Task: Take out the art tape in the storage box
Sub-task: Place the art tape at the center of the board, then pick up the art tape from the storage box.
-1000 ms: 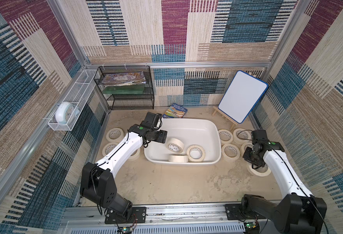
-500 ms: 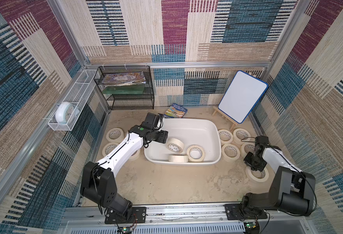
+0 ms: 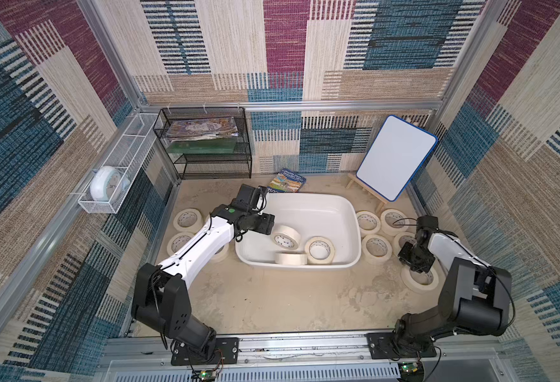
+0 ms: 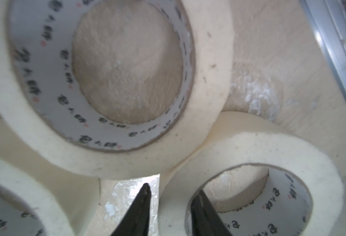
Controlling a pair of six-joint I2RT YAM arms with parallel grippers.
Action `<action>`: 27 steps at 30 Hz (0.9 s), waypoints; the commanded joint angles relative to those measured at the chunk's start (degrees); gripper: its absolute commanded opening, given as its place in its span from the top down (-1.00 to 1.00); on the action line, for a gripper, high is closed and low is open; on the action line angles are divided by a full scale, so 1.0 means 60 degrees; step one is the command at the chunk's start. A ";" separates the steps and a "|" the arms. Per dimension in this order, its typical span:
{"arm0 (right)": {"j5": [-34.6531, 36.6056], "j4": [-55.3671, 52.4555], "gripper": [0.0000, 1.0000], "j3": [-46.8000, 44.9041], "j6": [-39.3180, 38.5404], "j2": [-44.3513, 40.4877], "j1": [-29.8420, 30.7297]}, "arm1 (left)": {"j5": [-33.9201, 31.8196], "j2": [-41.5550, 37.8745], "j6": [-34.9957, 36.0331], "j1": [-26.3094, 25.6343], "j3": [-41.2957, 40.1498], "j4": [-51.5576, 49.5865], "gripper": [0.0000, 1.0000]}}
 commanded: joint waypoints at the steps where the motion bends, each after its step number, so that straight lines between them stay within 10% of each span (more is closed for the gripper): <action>1: -0.0143 0.0076 0.14 0.0239 -0.0078 -0.0466 0.0136 | 0.0240 -0.0207 0.0064 -0.0050 0.0000 -0.0182 -0.55; 12: 0.0023 -0.1085 0.02 0.1937 -0.0018 -0.1035 0.3040 | 0.0573 -0.1505 -0.0077 -0.0900 -0.0422 -0.1678 -0.56; 27: -0.0709 -0.1869 -0.03 0.6001 -0.0664 0.2290 0.7416 | -0.0039 -0.1520 -0.1349 -0.1107 -0.2537 0.0986 -0.55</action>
